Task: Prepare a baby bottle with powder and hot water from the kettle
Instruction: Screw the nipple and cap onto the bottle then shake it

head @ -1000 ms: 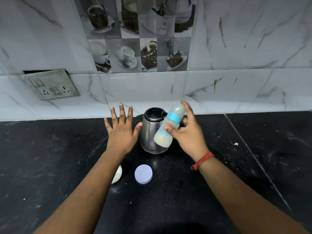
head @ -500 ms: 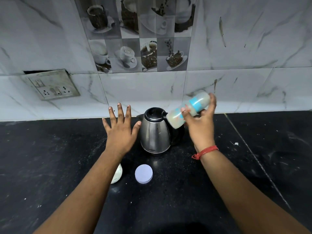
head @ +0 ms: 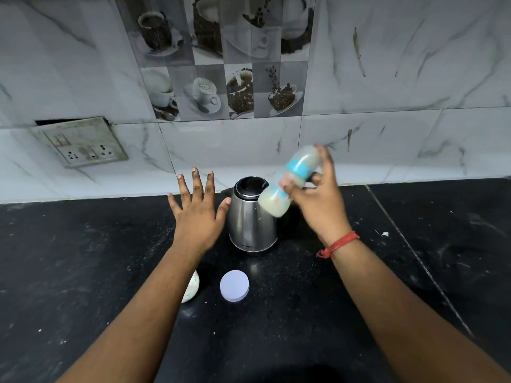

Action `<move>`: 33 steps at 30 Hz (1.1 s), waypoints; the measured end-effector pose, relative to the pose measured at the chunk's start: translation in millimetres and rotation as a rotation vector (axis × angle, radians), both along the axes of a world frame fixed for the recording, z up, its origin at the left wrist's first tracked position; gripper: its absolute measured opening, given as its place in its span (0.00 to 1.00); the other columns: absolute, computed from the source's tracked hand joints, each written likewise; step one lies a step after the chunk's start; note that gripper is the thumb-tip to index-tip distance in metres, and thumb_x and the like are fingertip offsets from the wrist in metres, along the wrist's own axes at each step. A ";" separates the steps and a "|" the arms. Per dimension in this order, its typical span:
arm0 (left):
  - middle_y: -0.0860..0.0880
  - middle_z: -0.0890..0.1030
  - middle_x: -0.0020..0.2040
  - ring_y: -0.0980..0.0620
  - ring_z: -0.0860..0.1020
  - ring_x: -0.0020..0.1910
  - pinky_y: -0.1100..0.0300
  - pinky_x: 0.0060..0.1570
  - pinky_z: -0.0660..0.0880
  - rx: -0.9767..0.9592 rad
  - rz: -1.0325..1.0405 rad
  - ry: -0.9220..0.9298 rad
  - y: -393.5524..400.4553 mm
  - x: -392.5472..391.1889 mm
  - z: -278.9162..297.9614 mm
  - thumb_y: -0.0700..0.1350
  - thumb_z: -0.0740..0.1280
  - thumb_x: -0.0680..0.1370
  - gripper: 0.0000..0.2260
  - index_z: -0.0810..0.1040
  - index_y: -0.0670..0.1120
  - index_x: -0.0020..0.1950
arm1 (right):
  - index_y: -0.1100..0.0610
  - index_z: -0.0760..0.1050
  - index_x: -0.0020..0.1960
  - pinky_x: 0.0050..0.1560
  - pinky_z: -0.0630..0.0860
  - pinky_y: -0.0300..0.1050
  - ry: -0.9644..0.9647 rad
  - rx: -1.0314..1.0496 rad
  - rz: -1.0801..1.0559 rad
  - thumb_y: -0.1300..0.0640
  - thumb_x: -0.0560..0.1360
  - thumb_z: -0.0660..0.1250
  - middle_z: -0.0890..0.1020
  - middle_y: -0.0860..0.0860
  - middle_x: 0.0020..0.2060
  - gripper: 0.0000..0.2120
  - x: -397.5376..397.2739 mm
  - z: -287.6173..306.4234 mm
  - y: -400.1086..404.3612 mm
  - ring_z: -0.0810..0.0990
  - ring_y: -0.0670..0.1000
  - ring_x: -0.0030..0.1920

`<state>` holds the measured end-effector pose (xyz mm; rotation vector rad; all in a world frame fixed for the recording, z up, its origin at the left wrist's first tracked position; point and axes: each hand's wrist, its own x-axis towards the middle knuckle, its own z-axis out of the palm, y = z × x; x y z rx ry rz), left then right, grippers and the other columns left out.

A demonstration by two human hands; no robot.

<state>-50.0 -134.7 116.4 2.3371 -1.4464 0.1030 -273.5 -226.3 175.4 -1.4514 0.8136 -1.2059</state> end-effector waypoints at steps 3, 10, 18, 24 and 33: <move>0.47 0.36 0.84 0.41 0.32 0.81 0.31 0.77 0.39 -0.001 0.000 -0.004 1.3 -0.6 0.5 0.67 0.43 0.81 0.34 0.41 0.55 0.84 | 0.39 0.56 0.75 0.60 0.81 0.55 -0.094 -0.026 -0.163 0.61 0.73 0.76 0.79 0.54 0.60 0.41 3.0 4.8 0.1 0.84 0.48 0.53; 0.47 0.37 0.84 0.40 0.33 0.82 0.31 0.77 0.40 -0.006 0.009 -0.007 2.1 1.8 2.9 0.69 0.40 0.79 0.36 0.42 0.54 0.84 | 0.38 0.59 0.75 0.57 0.82 0.54 -0.097 0.021 -0.091 0.61 0.72 0.77 0.81 0.54 0.58 0.41 1.5 5.6 -0.2 0.85 0.49 0.53; 0.47 0.37 0.84 0.40 0.33 0.82 0.32 0.77 0.39 -0.008 0.009 -0.010 0.8 1.0 3.5 0.68 0.43 0.80 0.35 0.42 0.54 0.84 | 0.34 0.60 0.73 0.57 0.82 0.55 0.018 -0.004 0.000 0.60 0.70 0.79 0.81 0.52 0.57 0.43 3.4 -3.3 8.2 0.85 0.51 0.54; 0.47 0.37 0.84 0.40 0.34 0.82 0.31 0.77 0.40 -0.012 0.004 -0.016 1.5 1.9 3.5 0.68 0.43 0.81 0.35 0.42 0.54 0.84 | 0.31 0.59 0.73 0.61 0.81 0.56 0.077 -0.029 0.123 0.62 0.70 0.78 0.80 0.55 0.60 0.45 13.3 -16.4 24.0 0.85 0.52 0.55; 0.47 0.37 0.84 0.40 0.33 0.82 0.31 0.77 0.40 -0.018 -0.005 0.004 0.5 -1.3 2.3 0.69 0.41 0.80 0.36 0.42 0.54 0.84 | 0.43 0.56 0.79 0.59 0.81 0.51 0.111 0.016 0.060 0.64 0.72 0.76 0.82 0.53 0.56 0.45 8.0 -15.3 13.8 0.85 0.48 0.52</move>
